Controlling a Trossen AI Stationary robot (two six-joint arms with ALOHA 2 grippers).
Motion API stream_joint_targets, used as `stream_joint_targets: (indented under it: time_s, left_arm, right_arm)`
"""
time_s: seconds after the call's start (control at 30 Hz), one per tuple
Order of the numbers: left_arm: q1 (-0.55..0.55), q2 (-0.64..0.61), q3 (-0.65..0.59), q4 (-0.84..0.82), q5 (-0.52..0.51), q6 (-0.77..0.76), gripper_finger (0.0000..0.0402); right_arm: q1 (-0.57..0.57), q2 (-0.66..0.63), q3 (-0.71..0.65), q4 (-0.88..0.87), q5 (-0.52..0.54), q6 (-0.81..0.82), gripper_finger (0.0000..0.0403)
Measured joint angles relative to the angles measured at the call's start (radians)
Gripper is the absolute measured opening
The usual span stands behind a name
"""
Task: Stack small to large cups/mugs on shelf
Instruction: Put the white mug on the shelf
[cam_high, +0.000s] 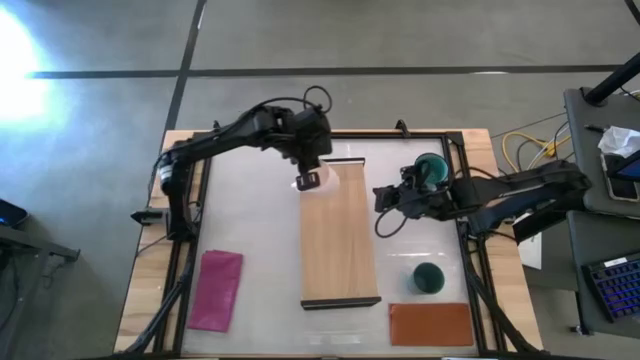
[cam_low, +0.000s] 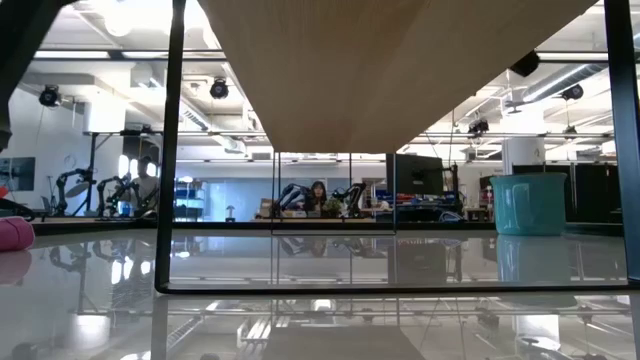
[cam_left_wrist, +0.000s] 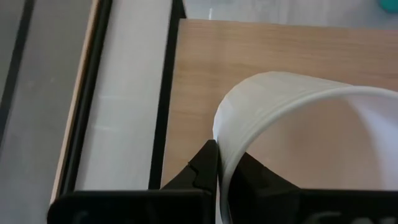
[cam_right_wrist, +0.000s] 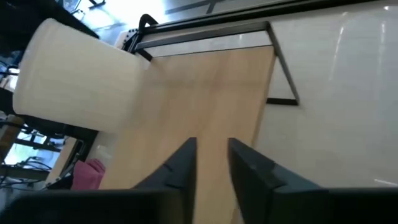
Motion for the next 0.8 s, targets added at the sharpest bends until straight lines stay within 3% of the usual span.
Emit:
stream_joint_targets:
  time_s: [0.17,0.37,0.8]
  left_arm:
    - [0.0,0.07,0.065,-0.012,0.005,0.044,0.0]
    - [0.004,0.127,0.103,-0.006,0.001,0.077,0.0]
    - [0.007,0.129,0.095,0.008,0.011,0.085,0.0011]
  right_arm:
    - [-0.014,0.026,0.0,0.08,-0.021,-0.038,0.0015]
    - [-0.031,0.049,0.0,0.177,-0.085,-0.092,0.0011]
    - [-0.095,0.144,0.0,0.256,-0.145,-0.127,0.0011]
